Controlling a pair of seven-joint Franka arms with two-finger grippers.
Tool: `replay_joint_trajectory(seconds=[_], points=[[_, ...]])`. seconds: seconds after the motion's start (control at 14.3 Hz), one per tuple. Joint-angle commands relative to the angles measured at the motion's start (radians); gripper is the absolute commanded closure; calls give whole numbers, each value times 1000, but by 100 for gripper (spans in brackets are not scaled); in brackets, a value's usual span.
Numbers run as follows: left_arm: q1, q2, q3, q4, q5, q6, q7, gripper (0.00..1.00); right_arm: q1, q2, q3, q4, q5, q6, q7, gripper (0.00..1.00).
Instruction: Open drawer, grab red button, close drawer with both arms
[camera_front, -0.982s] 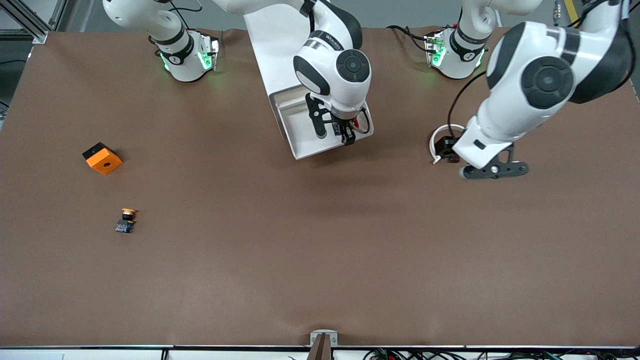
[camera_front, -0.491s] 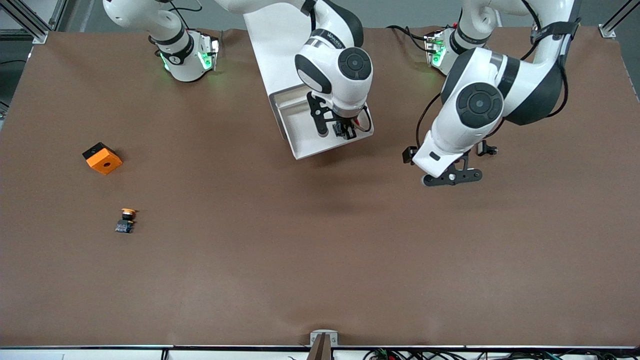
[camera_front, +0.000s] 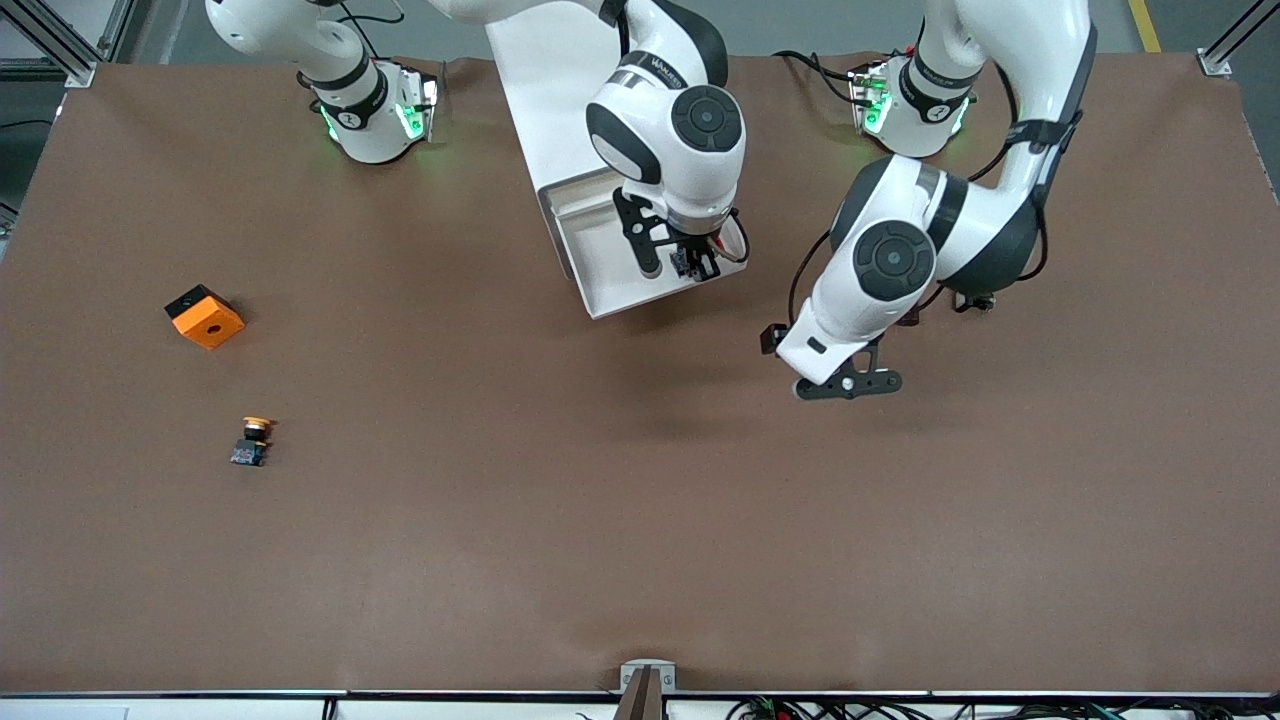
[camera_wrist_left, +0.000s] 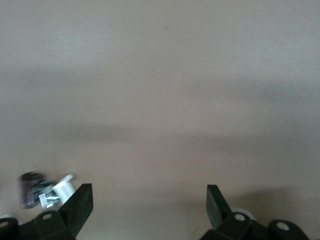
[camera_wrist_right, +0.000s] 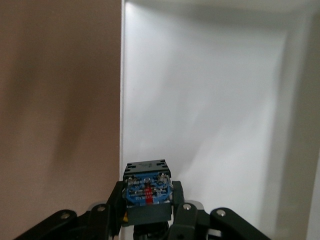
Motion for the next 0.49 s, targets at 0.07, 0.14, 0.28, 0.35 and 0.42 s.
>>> replay_joint_trajectory(seconds=[0.07, 0.14, 0.28, 0.35, 0.42], points=[[-27, 53, -7, 2, -81, 93, -12, 0, -63, -14, 3, 69, 47, -164, -292, 100], [-43, 66, -7, -1, -93, 104, -15, 0, -84, -35, 1, 74, 47, -188, -373, 100], [-69, 83, -7, -4, -119, 140, -70, 0, -120, -80, -6, 70, 37, -209, -563, 100], [-95, 100, -8, -2, -127, 156, -107, 0, -132, -106, -11, 60, 27, -224, -648, 100], [-115, 106, -7, -2, -135, 175, -147, 0, -161, -115, -11, 56, 6, -250, -728, 100]])
